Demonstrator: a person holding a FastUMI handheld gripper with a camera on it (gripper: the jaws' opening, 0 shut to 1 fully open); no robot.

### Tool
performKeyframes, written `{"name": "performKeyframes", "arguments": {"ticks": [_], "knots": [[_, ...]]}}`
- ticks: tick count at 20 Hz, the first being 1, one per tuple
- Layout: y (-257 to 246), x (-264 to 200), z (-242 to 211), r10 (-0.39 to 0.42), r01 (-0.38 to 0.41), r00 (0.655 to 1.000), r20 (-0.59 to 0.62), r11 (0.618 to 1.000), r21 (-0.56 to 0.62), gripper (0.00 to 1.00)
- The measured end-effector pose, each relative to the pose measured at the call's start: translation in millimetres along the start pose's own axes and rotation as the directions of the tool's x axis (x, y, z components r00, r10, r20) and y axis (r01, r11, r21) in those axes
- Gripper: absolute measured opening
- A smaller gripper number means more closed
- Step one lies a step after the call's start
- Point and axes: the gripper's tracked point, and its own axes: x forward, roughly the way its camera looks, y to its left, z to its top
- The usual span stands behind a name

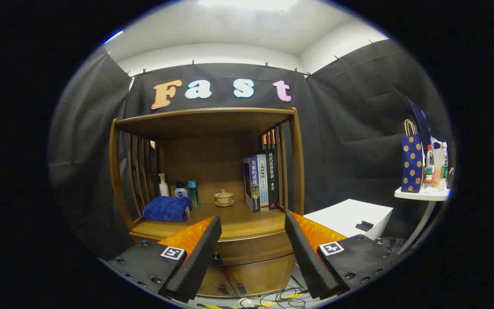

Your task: Pull open the drawer, take out the items inside it, and place them on the countertop above the cabinet.

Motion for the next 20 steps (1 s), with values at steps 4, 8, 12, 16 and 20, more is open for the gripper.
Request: {"name": "performKeyframes", "arguments": {"ticks": [4, 8, 12, 16, 20], "knots": [[3.2, -6.5, 4.7, -0.017, 0.017, 1.0, 0.005, 1.0, 0.018, 0.98], [5.2, -11.5, 13.5, -0.033, 0.032, 0.999, 0.01, 0.998, 0.059, 0.98], [12.2, -15.1, 21.3, -0.04, 0.039, 0.999, 0.03, 0.998, 0.052, 0.98], [27.8, -11.3, 9.1, -0.028, 0.027, 0.999, 0.019, 0.999, 0.036, 0.98], [43.3, -0.9, -7.8, 0.005, -0.005, 1.0, 0.02, 0.999, 0.035, 0.98]]}}
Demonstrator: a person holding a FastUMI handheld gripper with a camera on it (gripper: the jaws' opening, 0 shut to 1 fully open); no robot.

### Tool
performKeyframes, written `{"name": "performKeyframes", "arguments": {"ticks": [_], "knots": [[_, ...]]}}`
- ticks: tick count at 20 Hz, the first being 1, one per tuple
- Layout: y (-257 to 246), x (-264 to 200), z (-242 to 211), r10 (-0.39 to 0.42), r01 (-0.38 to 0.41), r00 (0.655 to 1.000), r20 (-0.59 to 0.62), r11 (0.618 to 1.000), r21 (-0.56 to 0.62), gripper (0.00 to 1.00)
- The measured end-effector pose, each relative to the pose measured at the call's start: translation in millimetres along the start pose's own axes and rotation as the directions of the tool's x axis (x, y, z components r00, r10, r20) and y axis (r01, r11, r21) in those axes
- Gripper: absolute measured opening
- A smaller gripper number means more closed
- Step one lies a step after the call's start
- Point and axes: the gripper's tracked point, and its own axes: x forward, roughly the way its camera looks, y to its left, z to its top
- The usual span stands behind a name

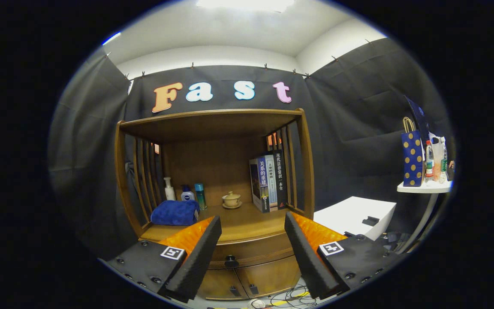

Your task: Pull open the drawer, take out the items inside it, and place them on the countertop above the cabinet.

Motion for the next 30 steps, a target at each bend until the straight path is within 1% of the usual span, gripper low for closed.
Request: {"name": "performKeyframes", "arguments": {"ticks": [4, 6, 9, 11, 16, 18, 20, 25, 28, 30], "knots": [[15.5, 19.2, -31.4, 0.035, -0.035, 0.999, 0.006, 0.999, -0.036, 0.98], [28.5, 28.5, -48.0, 0.071, -0.071, 0.997, 0.002, 0.997, -0.035, 0.98], [42.4, 43.0, -79.2, 0.123, -0.122, 0.992, -0.032, 0.992, 0.009, 0.98], [49.2, 55.6, -100.0, 0.138, -0.136, 0.988, -0.066, 0.99, 0.034, 0.98], [67.9, 90.4, -150.6, 0.174, -0.173, 0.976, -0.135, 0.985, 0.017, 0.98], [69.2, 102.4, -171.6, 0.178, -0.177, 0.97, -0.164, 0.984, 0.016, 0.98], [66.3, 114.8, -190.9, 0.165, -0.168, 0.968, -0.19, 0.986, 0.003, 0.98], [55.0, 127.4, -224.4, 0.147, -0.157, 0.961, -0.236, 0.987, -0.023, 0.98], [47.9, 131.5, -249.2, 0.158, -0.164, 0.942, -0.296, 0.986, 0.003, 0.98], [42.3, 135.0, -258.9, 0.156, -0.167, 0.936, -0.317, 0.986, -0.006, 0.94]]}}
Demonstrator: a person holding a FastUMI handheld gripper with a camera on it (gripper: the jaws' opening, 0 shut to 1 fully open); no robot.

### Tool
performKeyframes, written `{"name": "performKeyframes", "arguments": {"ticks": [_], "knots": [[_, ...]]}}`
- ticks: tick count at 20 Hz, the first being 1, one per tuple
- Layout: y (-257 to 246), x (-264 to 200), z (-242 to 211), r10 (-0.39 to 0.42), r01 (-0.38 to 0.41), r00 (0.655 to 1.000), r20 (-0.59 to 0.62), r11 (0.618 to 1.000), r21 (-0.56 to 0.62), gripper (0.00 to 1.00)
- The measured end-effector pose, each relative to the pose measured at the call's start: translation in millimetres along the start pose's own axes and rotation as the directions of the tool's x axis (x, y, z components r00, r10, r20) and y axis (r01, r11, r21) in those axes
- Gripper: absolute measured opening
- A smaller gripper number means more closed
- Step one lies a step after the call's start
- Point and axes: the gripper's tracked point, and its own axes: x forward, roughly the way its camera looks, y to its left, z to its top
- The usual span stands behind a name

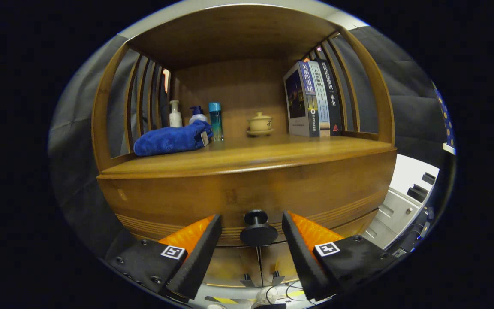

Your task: Pull open the drawer, take out the items inside it, and place them on the countertop above the cabinet.

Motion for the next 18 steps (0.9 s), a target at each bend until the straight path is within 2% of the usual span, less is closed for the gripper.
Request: {"name": "performKeyframes", "arguments": {"ticks": [3, 6, 13, 14, 18], "knots": [[-3.9, 6.3, -13.2, 0.007, -0.008, 0.999, -0.043, 1.0, -0.011, 0.8], [-5.4, 7.7, -15.8, 0.013, -0.013, 0.998, -0.061, 1.0, -0.005, 0.56], [-6.0, 4.6, -21.2, 0.001, 0.005, 0.995, -0.101, 0.998, 0.057, 0.39], [-7.1, -1.8, -21.2, -0.006, 0.011, 0.995, -0.102, 0.998, 0.057, 0.33], [-7.7, -22.5, -25.6, -0.019, 0.025, 0.994, -0.104, 0.998, 0.054, 0.33]]}}
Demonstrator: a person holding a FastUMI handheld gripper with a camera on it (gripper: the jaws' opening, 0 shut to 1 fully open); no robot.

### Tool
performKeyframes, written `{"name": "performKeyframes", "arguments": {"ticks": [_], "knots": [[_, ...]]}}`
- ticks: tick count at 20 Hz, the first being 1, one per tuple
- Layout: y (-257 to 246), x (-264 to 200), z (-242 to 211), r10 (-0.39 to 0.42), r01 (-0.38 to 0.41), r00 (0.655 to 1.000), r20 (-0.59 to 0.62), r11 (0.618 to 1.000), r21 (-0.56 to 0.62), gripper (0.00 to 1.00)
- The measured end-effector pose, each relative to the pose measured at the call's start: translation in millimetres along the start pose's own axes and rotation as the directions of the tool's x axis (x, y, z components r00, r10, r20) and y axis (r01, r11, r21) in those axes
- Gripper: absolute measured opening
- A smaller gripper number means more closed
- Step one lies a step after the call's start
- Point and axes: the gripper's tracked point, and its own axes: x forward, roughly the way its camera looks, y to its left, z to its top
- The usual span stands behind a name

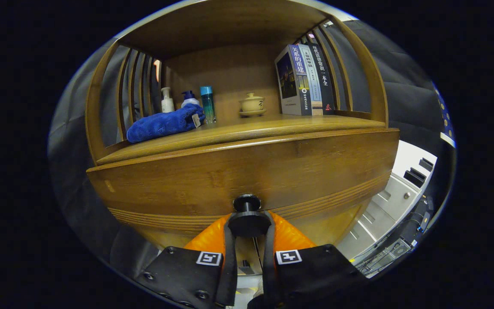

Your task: Pull open the drawer, take out the items inside it, and place them on the countertop above the cabinet.

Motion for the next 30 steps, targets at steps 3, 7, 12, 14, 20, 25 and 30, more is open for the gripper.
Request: {"name": "performKeyframes", "arguments": {"ticks": [3, 7, 12, 14, 20, 25, 30], "knots": [[-2.9, -17.8, -5.7, -0.004, 0.004, 1.0, -0.006, 1.0, 0.009, 0.33], [-5.7, -42.2, -14.2, -0.003, 0.004, 1.0, -0.009, 1.0, 0.021, 0.33], [-8.7, -68.3, -24.2, -0.012, 0.013, 1.0, -0.015, 0.999, 0.03, 0.32], [-8.7, -77.3, -27.5, -0.014, 0.014, 1.0, -0.013, 1.0, 0.026, 0.33], [-11.8, -95.1, -37.3, -0.02, 0.02, 1.0, -0.014, 0.999, 0.031, 0.33], [-11.4, -99.3, -41.5, -0.02, 0.02, 1.0, -0.008, 0.999, 0.049, 0.33], [-11.1, -103.9, -44.7, -0.009, 0.009, 1.0, -0.001, 0.998, 0.063, 0.33]]}}
